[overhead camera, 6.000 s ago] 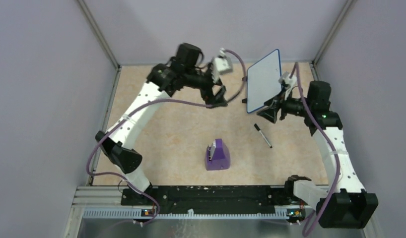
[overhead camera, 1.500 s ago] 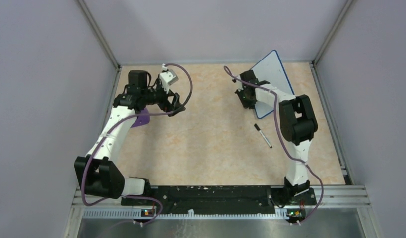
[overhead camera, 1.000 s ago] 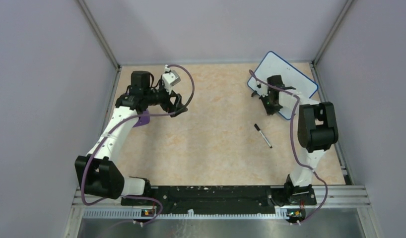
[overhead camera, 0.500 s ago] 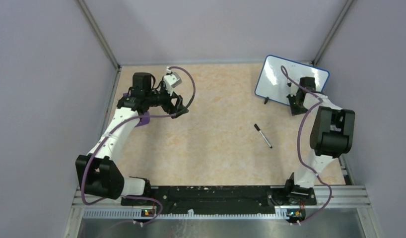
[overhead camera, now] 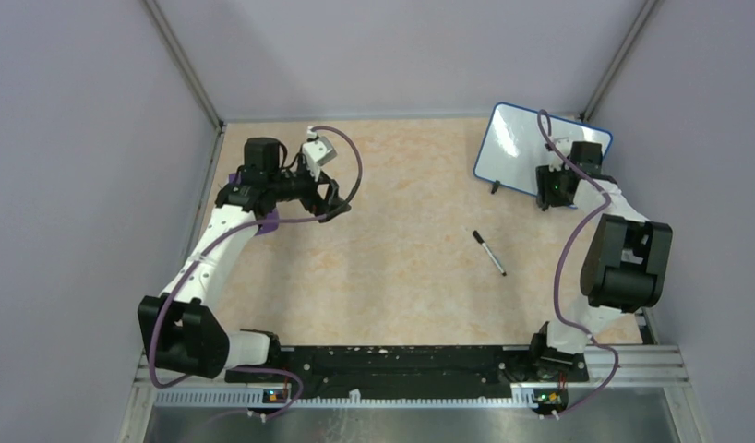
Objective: Write a sentence on the whiteboard
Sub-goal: Move the whiteboard to the center of the board.
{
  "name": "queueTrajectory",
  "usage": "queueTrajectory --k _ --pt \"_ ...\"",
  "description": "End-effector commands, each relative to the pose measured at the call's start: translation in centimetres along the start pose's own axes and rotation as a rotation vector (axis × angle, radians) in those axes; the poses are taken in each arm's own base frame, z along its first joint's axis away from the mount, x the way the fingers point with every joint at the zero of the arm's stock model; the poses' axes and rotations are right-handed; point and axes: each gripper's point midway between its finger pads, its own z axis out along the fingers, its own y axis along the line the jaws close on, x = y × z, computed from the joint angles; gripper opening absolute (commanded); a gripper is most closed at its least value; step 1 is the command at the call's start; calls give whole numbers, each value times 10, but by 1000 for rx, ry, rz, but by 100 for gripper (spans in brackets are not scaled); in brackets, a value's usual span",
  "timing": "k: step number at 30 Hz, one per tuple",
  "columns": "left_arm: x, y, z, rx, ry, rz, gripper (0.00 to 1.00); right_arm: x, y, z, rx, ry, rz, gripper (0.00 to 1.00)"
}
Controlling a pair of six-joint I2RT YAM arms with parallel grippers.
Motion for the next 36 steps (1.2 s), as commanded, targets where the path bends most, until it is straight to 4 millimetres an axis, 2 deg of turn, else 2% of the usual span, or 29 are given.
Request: queueTrajectory --k 1,6,15,24,30,33,36 --pt "-18 -8 -7 1 -68 40 99 -18 -3 7 5 -33 52 49" --pt "-20 -8 -10 -7 -75 51 99 -9 -6 18 25 -11 78 48" --pt "-22 -11 -12 -8 -85 49 99 -13 -20 38 95 -15 121 45" --pt "-25 -14 -14 3 -97 39 99 -21 -24 47 105 -42 115 28" --pt "-27 -15 -14 1 -100 28 99 -33 -16 48 72 -69 100 12" --pt "-27 -15 -15 0 -101 25 99 -42 -4 48 45 -88 78 0" --pt "-27 -15 -14 3 -99 16 99 -51 13 48 9 -103 55 0"
